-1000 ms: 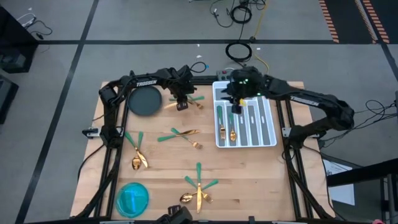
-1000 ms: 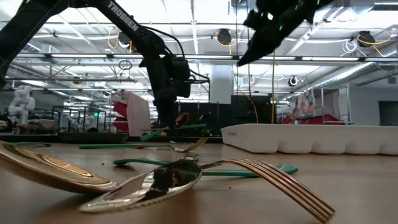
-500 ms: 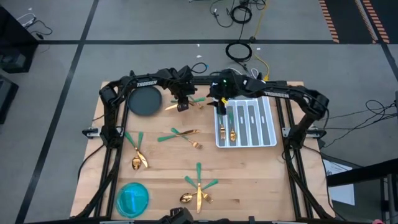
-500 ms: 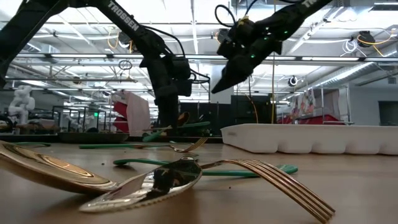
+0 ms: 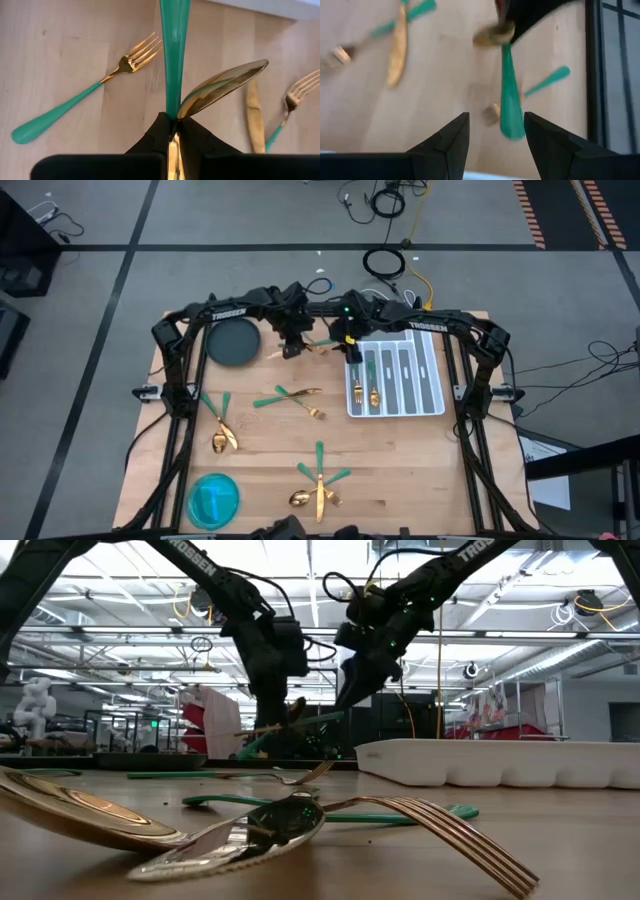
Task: Sort silverware
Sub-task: Put the green knife into the white silverware organizer
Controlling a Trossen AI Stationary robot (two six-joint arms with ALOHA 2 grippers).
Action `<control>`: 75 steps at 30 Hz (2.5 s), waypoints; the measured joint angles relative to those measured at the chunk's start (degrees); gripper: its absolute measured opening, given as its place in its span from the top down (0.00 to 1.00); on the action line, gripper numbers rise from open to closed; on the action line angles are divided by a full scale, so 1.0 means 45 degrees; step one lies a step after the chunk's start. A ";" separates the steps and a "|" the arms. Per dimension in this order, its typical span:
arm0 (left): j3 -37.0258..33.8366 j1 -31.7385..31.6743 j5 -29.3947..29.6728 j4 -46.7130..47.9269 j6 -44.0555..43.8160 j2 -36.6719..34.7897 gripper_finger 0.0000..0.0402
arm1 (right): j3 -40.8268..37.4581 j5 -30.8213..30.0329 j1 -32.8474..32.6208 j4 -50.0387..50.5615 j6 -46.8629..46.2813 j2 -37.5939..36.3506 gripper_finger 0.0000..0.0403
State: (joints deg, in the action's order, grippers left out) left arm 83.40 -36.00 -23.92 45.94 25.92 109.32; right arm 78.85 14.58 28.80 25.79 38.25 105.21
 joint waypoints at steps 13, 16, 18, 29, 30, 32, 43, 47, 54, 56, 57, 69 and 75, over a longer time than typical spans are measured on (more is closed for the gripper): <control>0.0015 -0.0079 -0.1978 -0.0133 -0.0021 -0.0050 0.94 | -0.0002 -0.0939 -0.0344 -0.0876 0.1702 0.0000 0.55; 0.0015 -0.0090 -0.2068 -0.0141 -0.0016 -0.0050 0.94 | -0.0005 -0.0993 -0.0394 -0.1150 0.1707 0.0000 0.55; 0.0015 -0.0087 -0.2131 -0.0140 -0.0031 -0.0050 0.94 | -0.0005 -0.1017 -0.0423 -0.1150 0.1697 0.0000 0.55; 0.0010 -0.0080 -0.2255 -0.0212 -0.0298 -0.0050 0.94 | -0.0005 -0.1217 -0.0442 -0.1519 0.1757 0.0000 0.70; 0.0010 -0.0080 -0.2265 -0.0255 -0.0317 -0.0050 0.94 | -0.0005 -0.1217 -0.0442 -0.1523 0.1787 0.0000 0.74; 0.0010 -0.0080 -0.2384 -0.0404 -0.0335 -0.0050 0.94 | -0.0005 -0.1204 -0.0442 -0.1504 0.1802 0.0000 0.81; 0.0005 -0.0136 -0.1622 -0.0692 -0.0322 -0.0050 0.95 | -0.0024 -0.1659 -0.0470 -0.1124 0.1646 0.0005 0.99; 0.0015 -0.0320 -0.1499 -0.0808 -0.0335 -0.0050 0.95 | -0.0021 -0.1905 -0.0380 -0.1125 0.1417 0.0104 0.99; 0.0005 -0.0811 -0.0766 -0.1252 -0.0476 -0.0087 0.95 | -0.0019 -0.2148 -0.0289 -0.0804 0.1270 0.1020 1.00; 0.0005 -0.0971 -0.0643 -0.1295 -0.0600 -0.0089 0.95 | -0.0019 -0.2164 -0.0329 -0.1080 0.1265 0.1299 1.00; 0.0005 -0.1042 -0.0626 -0.1297 -0.0667 -0.0089 0.95 | -0.0019 -0.2289 -0.0330 -0.1183 0.1267 0.1420 1.00; 0.0000 -0.1689 0.1887 -0.1354 -0.0696 -0.0210 0.95 | 0.0000 -0.3640 -0.0306 -0.2029 0.1512 0.1608 1.00; 0.0000 -0.1898 0.2464 -0.1407 -0.0686 -0.0205 0.94 | 0.0005 -0.3601 -0.0306 -0.1972 0.1522 0.1608 1.00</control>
State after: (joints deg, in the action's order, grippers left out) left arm 83.40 -44.54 -12.83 39.61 22.83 108.40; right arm 78.87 -1.63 27.42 16.92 45.10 112.44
